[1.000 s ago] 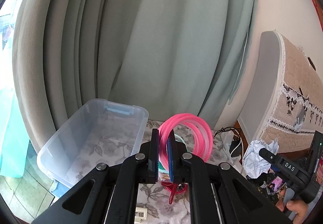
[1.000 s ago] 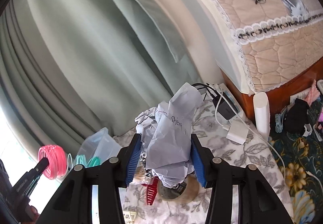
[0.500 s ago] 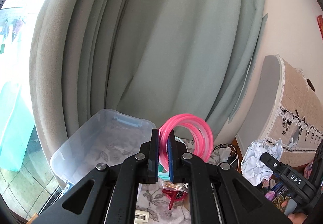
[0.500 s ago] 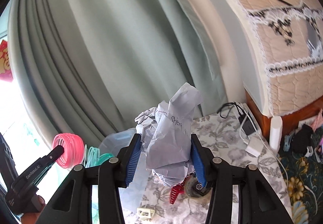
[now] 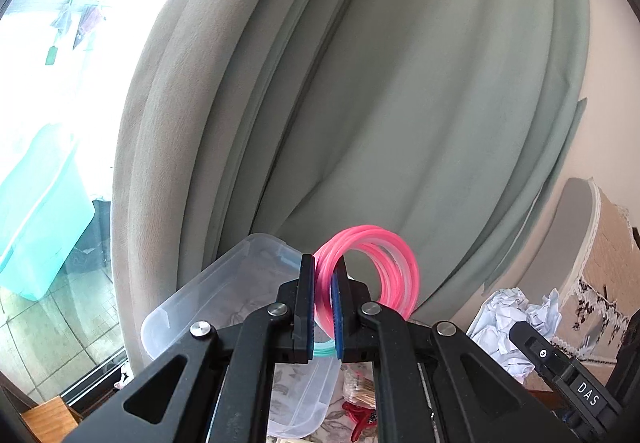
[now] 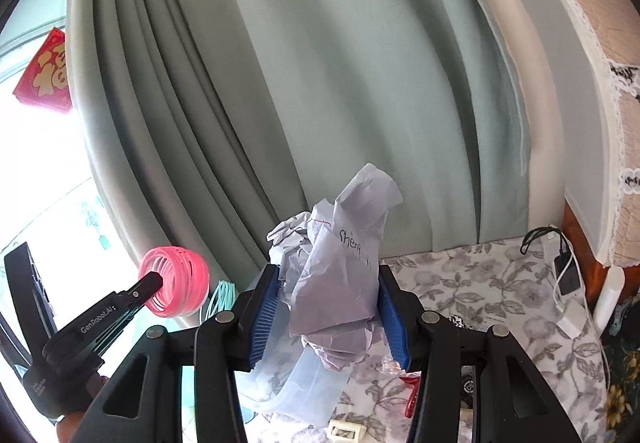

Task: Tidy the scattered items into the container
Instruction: 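Carry the paper and pink bangles over the clear box with both tools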

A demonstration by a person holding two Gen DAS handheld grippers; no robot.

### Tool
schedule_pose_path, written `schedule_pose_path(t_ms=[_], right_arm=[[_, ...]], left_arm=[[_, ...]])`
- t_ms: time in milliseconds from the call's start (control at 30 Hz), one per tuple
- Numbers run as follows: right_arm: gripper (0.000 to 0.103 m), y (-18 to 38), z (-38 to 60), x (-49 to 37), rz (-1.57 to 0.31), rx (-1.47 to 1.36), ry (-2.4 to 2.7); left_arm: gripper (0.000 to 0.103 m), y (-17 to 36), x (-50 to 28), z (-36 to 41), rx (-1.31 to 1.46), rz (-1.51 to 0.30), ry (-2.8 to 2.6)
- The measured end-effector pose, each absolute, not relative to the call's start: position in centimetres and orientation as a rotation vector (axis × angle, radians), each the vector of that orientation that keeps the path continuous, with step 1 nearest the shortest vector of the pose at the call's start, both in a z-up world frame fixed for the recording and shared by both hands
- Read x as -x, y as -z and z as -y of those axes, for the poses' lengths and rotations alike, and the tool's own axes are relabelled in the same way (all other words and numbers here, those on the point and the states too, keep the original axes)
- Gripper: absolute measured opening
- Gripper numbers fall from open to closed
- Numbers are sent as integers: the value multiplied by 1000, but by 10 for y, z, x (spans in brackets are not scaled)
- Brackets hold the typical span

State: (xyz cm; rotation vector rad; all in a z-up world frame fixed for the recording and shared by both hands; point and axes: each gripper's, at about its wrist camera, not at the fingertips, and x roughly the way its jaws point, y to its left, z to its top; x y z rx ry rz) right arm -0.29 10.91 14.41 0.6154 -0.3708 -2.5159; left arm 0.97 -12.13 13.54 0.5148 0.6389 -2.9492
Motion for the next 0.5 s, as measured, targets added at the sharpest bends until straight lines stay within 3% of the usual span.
schedule_pose_path(t_ms=[300,500], right_arm=[[51,-129,-63,30,355,-627,2487],[52,-110,-31,44,250,-686,2472]], left_arm=[[7,-111,7,155,-542,-723,2876],[7,-91,20,174,-583,-770,2827]])
